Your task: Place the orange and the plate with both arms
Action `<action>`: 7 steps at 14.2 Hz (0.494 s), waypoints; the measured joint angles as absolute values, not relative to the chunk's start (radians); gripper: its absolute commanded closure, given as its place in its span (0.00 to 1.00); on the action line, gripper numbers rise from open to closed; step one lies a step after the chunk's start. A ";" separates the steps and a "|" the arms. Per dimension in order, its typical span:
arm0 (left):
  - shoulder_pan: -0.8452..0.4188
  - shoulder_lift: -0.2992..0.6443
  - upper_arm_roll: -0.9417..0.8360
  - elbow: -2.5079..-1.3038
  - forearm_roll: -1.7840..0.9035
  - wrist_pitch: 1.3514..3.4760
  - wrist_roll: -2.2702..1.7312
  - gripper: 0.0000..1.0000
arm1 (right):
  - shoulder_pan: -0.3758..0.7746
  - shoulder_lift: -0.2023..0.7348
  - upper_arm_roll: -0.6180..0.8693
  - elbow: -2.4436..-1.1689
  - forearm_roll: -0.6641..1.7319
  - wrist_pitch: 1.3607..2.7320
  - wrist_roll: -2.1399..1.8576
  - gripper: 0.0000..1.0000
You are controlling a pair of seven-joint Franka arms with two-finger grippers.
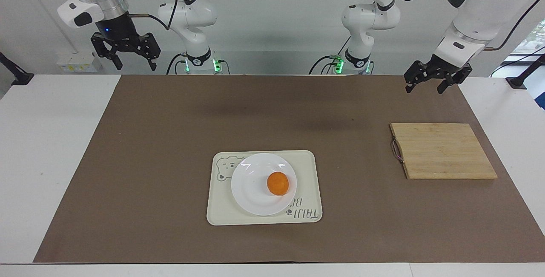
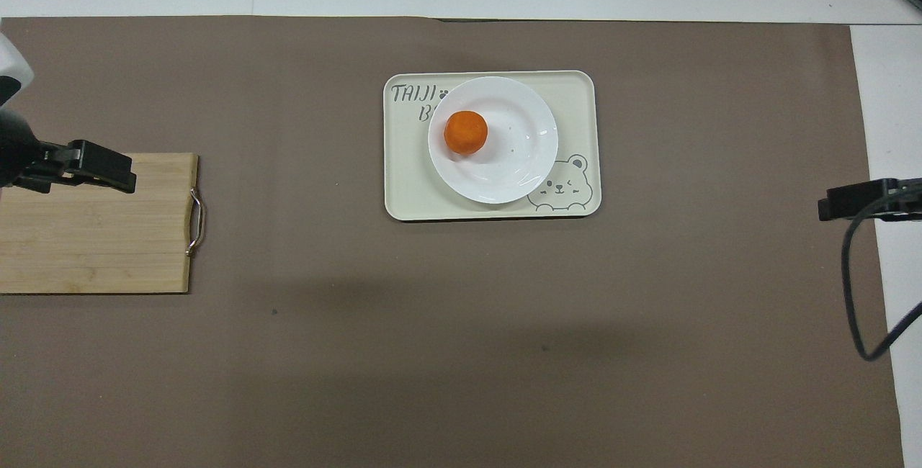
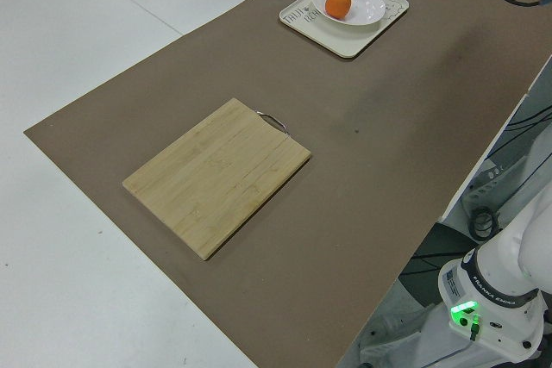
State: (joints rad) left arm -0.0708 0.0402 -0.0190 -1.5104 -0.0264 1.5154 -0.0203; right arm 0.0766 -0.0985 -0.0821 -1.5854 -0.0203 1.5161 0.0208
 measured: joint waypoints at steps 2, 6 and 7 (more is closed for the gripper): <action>-0.071 0.040 -0.019 -1.510 -0.026 1.515 -0.020 0.00 | 0.077 -0.098 -0.082 -1.585 -0.020 1.517 0.021 0.00; -0.071 0.040 -0.019 -1.510 -0.026 1.515 -0.020 0.00 | 0.077 -0.098 -0.082 -1.585 -0.020 1.517 0.019 0.00; -0.071 0.040 -0.019 -1.510 -0.026 1.515 -0.020 0.00 | 0.077 -0.098 -0.082 -1.585 -0.021 1.517 0.010 0.00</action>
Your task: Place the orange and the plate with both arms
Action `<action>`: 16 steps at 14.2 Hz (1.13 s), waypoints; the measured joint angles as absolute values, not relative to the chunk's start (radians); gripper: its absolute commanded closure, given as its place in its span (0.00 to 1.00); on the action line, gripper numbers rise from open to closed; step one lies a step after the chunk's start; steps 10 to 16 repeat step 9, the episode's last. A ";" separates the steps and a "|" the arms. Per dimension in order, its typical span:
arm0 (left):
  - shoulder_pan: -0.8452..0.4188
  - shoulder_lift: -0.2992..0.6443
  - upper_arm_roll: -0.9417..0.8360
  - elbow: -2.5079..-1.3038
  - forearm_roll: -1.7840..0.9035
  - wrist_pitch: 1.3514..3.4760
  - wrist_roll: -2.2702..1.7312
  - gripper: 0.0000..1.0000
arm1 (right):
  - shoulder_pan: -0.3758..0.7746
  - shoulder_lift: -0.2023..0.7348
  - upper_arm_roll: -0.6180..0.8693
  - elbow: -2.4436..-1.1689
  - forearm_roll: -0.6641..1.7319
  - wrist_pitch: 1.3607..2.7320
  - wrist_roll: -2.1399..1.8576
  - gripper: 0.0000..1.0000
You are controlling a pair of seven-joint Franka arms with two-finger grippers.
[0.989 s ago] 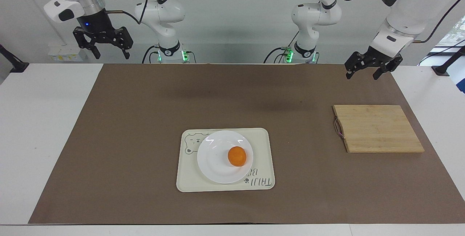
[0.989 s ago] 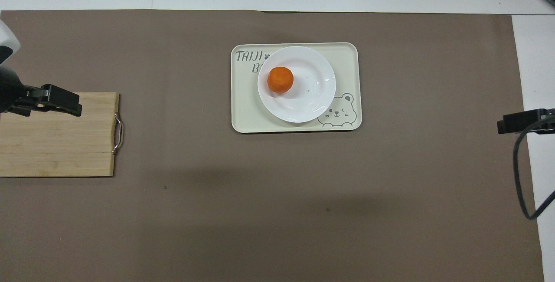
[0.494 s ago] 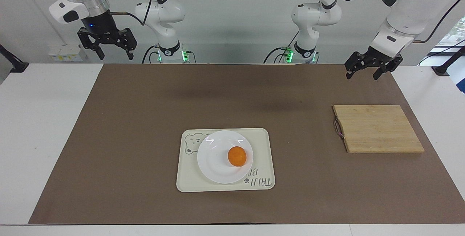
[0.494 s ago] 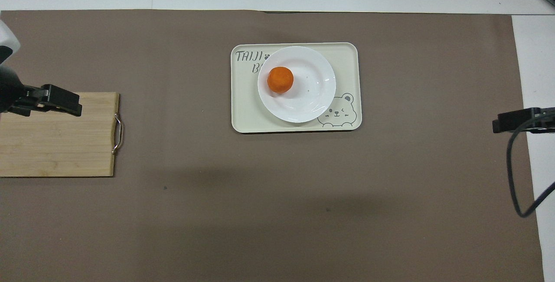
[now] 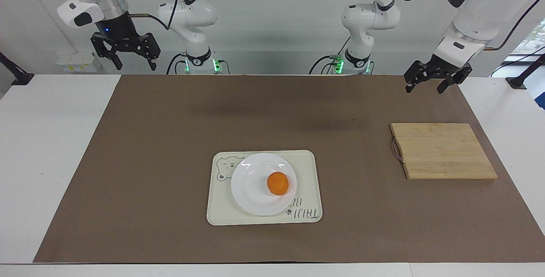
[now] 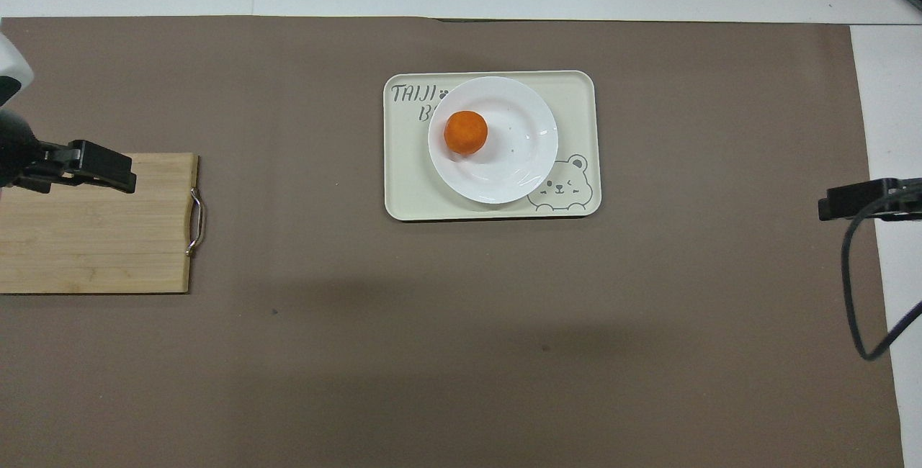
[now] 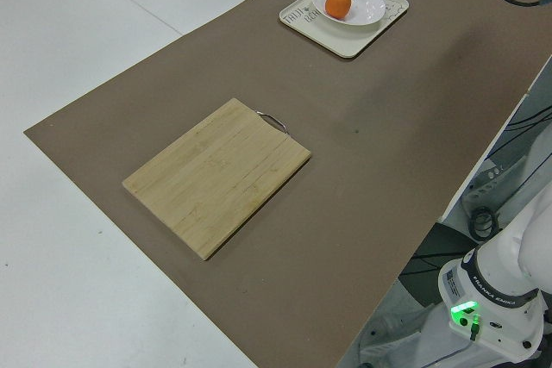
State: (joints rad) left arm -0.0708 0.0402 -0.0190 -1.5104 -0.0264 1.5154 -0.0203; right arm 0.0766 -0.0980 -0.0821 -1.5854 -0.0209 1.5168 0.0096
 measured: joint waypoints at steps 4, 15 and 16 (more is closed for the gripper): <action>-0.071 0.040 -0.019 -1.510 -0.026 1.515 -0.020 0.00 | 0.077 -0.096 -0.082 -1.585 -0.025 1.517 -0.018 0.00; -0.071 0.040 -0.019 -1.510 -0.026 1.515 -0.020 0.00 | 0.077 -0.094 -0.082 -1.586 -0.033 1.538 -0.022 0.00; -0.071 0.040 -0.019 -1.510 -0.026 1.515 -0.020 0.00 | 0.077 -0.094 -0.082 -1.586 -0.033 1.538 -0.022 0.00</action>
